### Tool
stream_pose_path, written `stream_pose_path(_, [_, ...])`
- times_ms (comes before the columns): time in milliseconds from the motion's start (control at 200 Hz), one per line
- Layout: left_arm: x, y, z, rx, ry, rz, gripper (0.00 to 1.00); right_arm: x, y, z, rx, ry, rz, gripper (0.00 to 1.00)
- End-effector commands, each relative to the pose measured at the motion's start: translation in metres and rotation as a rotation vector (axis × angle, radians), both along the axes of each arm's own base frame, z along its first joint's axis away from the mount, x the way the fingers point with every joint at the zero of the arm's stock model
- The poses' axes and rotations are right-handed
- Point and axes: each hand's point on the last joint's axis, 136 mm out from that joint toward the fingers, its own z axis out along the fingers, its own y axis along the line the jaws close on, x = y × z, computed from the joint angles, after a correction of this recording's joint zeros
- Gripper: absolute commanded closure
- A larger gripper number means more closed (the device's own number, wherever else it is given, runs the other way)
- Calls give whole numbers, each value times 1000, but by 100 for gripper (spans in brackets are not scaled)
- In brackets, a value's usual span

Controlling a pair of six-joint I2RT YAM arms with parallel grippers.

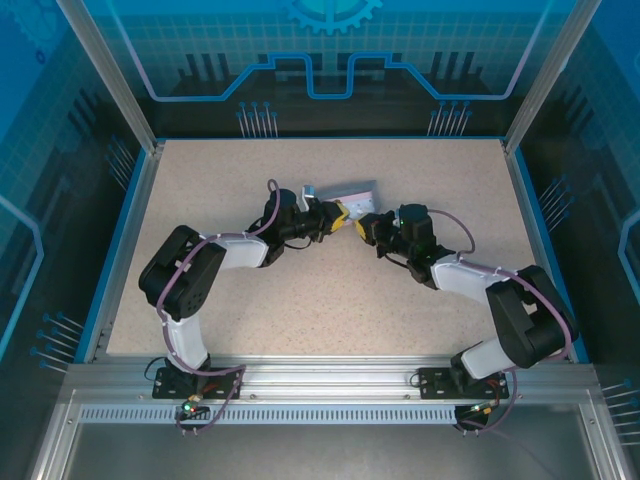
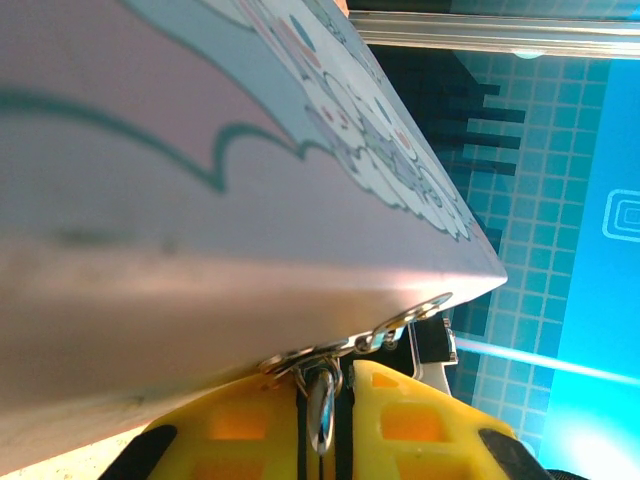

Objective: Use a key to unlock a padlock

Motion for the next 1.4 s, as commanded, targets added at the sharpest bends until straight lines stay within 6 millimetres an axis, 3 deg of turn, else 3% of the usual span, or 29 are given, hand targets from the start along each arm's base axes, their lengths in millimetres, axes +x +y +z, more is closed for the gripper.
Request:
stream_pose_path(0, [1, -6, 42, -66, -135, -12, 100, 11, 4, 14, 20, -46, -19, 100])
stream_pose_path(315, [-1, -9, 40, -65, -131, -20, 100, 16, 7, 21, 30, -68, -13, 100])
stream_pose_path(850, [0, -9, 37, -58, -129, -18, 100, 6, 0, 31, 12, -92, -15, 100])
stream_pose_path(1111, [0, -7, 33, -48, -118, -8, 100, 2, -2, 27, -2, -83, -10, 100])
stream_pose_path(1396, [-2, 1, 25, 8, -55, 34, 100, -12, -5, 9, -68, -17, 27, 100])
